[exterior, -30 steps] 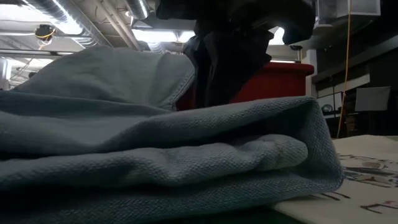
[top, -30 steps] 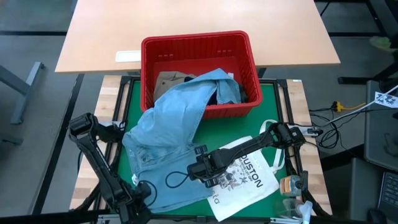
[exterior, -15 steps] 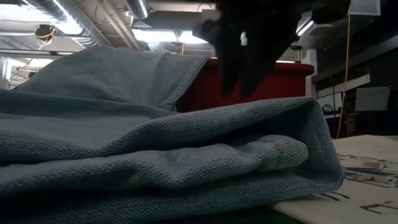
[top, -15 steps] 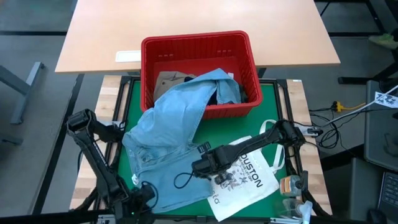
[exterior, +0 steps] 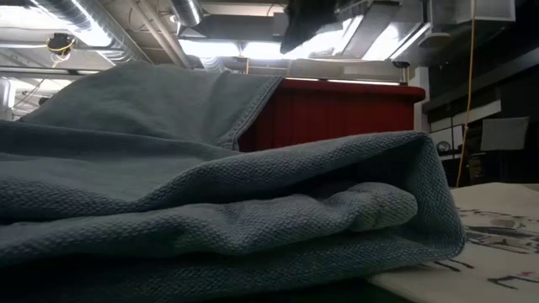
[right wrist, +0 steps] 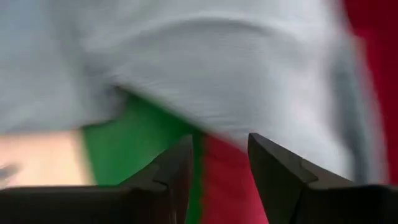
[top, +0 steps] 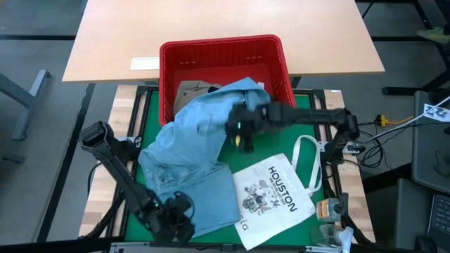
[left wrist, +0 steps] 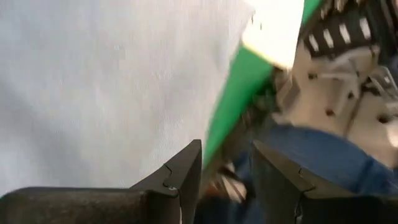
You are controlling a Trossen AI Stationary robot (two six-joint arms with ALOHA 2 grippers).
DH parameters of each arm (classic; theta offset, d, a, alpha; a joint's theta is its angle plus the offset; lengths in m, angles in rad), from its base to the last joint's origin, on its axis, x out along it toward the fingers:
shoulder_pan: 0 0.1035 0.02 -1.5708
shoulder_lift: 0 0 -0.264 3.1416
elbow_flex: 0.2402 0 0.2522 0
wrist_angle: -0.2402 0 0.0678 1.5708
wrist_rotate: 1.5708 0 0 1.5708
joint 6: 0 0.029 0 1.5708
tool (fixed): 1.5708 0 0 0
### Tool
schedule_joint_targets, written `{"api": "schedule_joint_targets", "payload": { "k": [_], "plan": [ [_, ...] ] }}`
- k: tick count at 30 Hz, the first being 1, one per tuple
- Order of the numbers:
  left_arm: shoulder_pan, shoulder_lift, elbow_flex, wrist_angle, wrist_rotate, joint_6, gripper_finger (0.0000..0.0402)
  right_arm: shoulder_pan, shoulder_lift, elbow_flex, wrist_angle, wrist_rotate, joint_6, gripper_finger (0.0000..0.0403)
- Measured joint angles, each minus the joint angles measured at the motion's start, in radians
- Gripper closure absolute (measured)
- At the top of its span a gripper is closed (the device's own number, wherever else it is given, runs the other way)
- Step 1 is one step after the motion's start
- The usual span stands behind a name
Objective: Fold Laundry from Bin
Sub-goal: Fold the blue jeans
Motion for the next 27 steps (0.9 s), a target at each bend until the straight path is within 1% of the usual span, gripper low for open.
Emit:
{"api": "schedule_joint_targets", "payload": {
  "k": [3, 6, 10, 14, 18, 20, 23, 27],
  "plan": [
    [0.070, 0.000, 0.000, -0.001, -0.046, 0.082, 0.0274, -0.112, 0.001, 0.000, 0.029, 0.015, -0.049, 0.0247],
    [0.138, 0.000, 0.000, 0.000, -0.051, 0.158, 0.0274, -0.222, 0.002, 0.000, 0.029, 0.019, -0.116, 0.0247],
    [0.210, 0.000, 0.000, -0.001, -0.051, 0.284, 0.0274, -0.358, 0.007, -0.001, 0.028, 0.016, -0.125, 0.0247],
    [0.255, 0.000, 0.000, -0.008, -0.045, 0.382, 0.0274, -0.484, 0.021, -0.001, -0.001, -0.063, -0.130, 0.0247],
    [0.276, 0.000, 0.000, -0.030, 0.007, 0.429, 0.0274, -0.592, 0.042, -0.016, -0.037, -0.178, -0.153, 0.0247],
    [0.280, 0.000, 0.000, -0.043, 0.014, 0.444, 0.0274, -0.632, 0.046, -0.025, -0.042, -0.210, -0.154, 0.0247],
    [0.281, 0.000, 0.000, -0.078, 0.015, 0.466, 0.0274, -0.680, 0.057, -0.049, -0.060, -0.223, -0.145, 0.0247],
    [0.280, -0.002, 0.000, -0.112, 0.017, 0.473, 0.0274, -0.699, 0.071, -0.085, -0.064, -0.259, -0.128, 0.0247]
  ]
}}
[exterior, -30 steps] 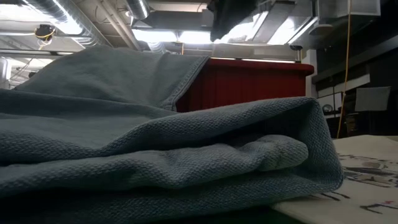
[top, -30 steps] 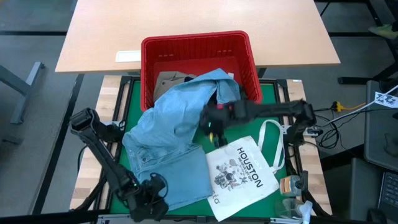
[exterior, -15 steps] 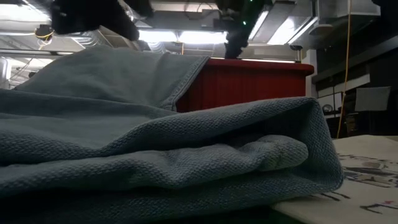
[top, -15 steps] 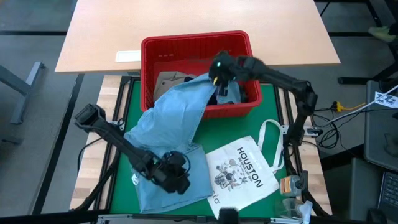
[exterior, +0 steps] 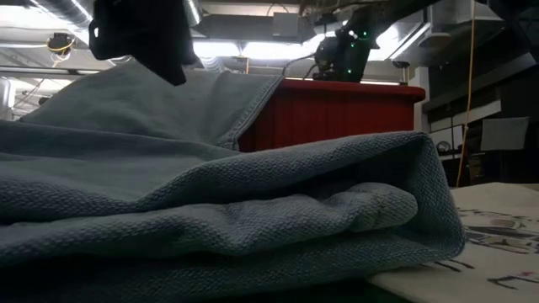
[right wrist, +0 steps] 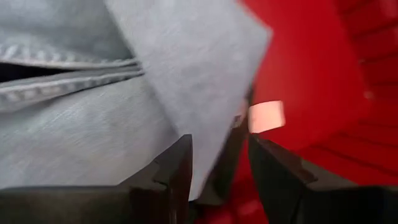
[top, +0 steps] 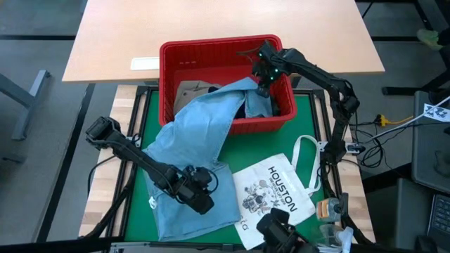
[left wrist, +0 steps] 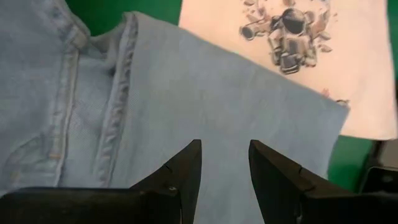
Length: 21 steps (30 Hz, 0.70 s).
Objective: Fold Laundry from Bin
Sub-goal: Fold the blue jeans
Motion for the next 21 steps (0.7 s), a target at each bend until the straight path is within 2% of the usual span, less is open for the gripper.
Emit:
{"api": "schedule_joint_targets", "payload": {
  "k": [6, 11, 15, 18, 21],
  "plan": [
    [-0.002, -0.012, 0.000, -0.049, 0.039, -0.020, 0.0274, 0.010, 0.004, -0.050, 0.011, -0.013, -0.002, 0.0247],
    [-0.010, -0.028, 0.000, -0.101, 0.030, -0.043, 0.0274, 0.010, 0.004, -0.096, 0.122, 0.090, 0.004, 0.0247],
    [-0.006, -0.032, 0.000, -0.105, 0.029, -0.045, 0.0274, 0.010, 0.004, -0.131, 0.185, 0.106, 0.004, 0.0249],
    [-0.005, -0.032, 0.000, -0.109, 0.007, -0.045, 0.0274, 0.010, 0.004, -0.136, 0.190, 0.105, 0.027, 0.0277],
    [-0.005, -0.040, 0.000, -0.117, -0.042, -0.045, 0.0274, 0.010, 0.004, -0.136, 0.191, 0.100, 0.032, 0.0340]
  ]
}}
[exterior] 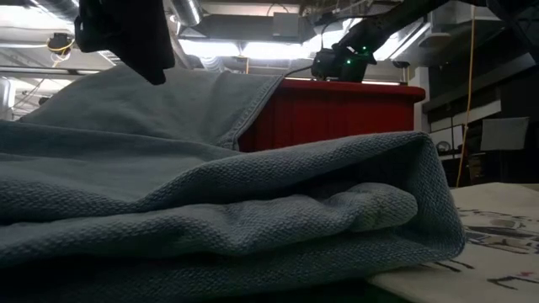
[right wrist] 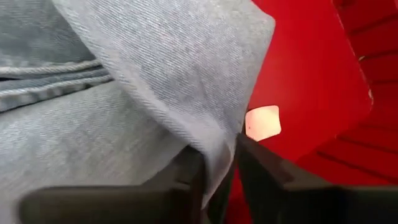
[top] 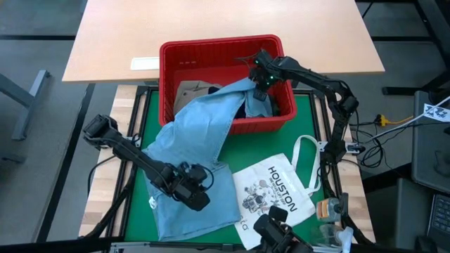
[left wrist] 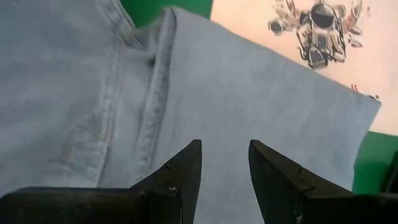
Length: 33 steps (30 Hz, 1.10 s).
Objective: Fold Laundry from Bin
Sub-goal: Fold the blue jeans
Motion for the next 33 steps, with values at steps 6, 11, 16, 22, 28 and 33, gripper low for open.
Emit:
{"api": "schedule_joint_targets", "payload": {
  "k": [6, 11, 16, 22, 28, 33],
  "plan": [
    [0.025, -0.014, 0.000, -0.004, -0.045, 0.020, 0.0274, 0.006, 0.000, 0.091, -0.136, -0.004, 0.027, 0.0378],
    [0.057, -0.019, 0.000, -0.004, -0.069, 0.129, 0.0274, 0.031, 0.000, 0.287, -0.323, -0.017, 0.066, 0.0395],
    [0.102, -0.067, 0.000, 0.000, -0.143, 0.304, 0.0274, 0.095, 0.000, 0.524, -0.453, -0.055, 0.118, 0.0389],
    [0.183, -0.172, 0.000, 0.013, -0.356, 0.458, 0.0274, 0.191, -0.035, 0.698, -0.478, -0.059, 0.172, 0.0398],
    [0.277, -0.282, 0.000, 0.151, -0.515, 0.682, 0.0274, 0.293, -0.105, 0.660, -0.437, -0.154, 0.215, 0.0394],
    [0.359, -0.323, 0.000, 0.378, -0.486, 0.986, 0.0274, 0.391, -0.106, 0.659, -0.435, -0.162, 0.259, 0.0398]
  ]
}}
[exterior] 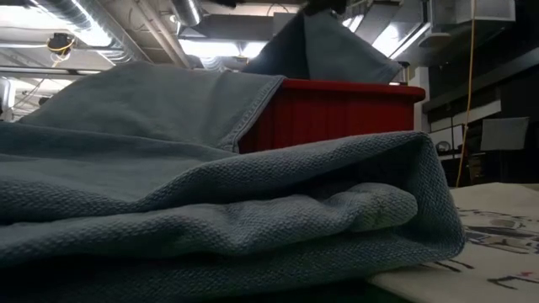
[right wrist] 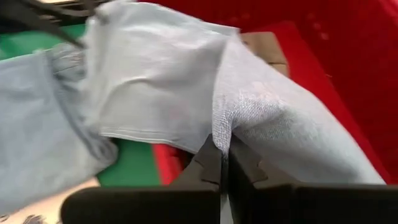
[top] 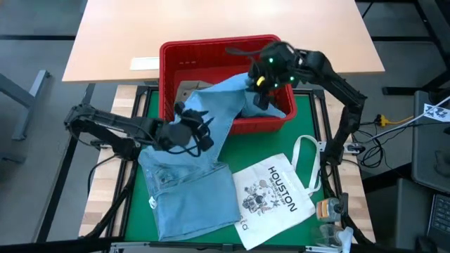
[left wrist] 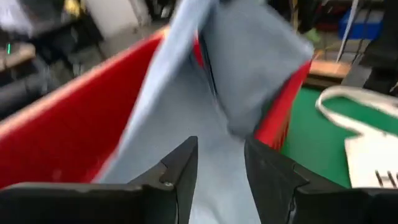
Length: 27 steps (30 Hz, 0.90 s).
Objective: Fold Laundry from Bin
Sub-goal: Fold the blue jeans
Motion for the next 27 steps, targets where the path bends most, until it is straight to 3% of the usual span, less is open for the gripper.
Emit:
{"api": "schedule_joint_targets", "payload": {
  "k": [6, 12, 20, 27],
  "plan": [
    [0.088, 0.006, 0.000, 0.132, 0.110, 0.342, 0.0274, 0.099, 0.004, 0.000, 0.003, 0.026, 0.002, 0.0397],
    [0.170, 0.008, 0.000, 0.130, 0.274, 0.441, 0.0274, 0.148, 0.003, 0.000, 0.004, 0.095, 0.026, 0.0398],
    [0.264, 0.010, 0.000, 0.130, 0.395, 0.474, 0.0274, 0.153, 0.003, 0.000, 0.046, 0.092, 0.056, 0.0398],
    [0.335, 0.065, 0.000, 0.145, 0.412, 0.507, 0.0274, 0.153, 0.003, 0.000, 0.077, -0.002, 0.059, 0.0400]
  ]
}}
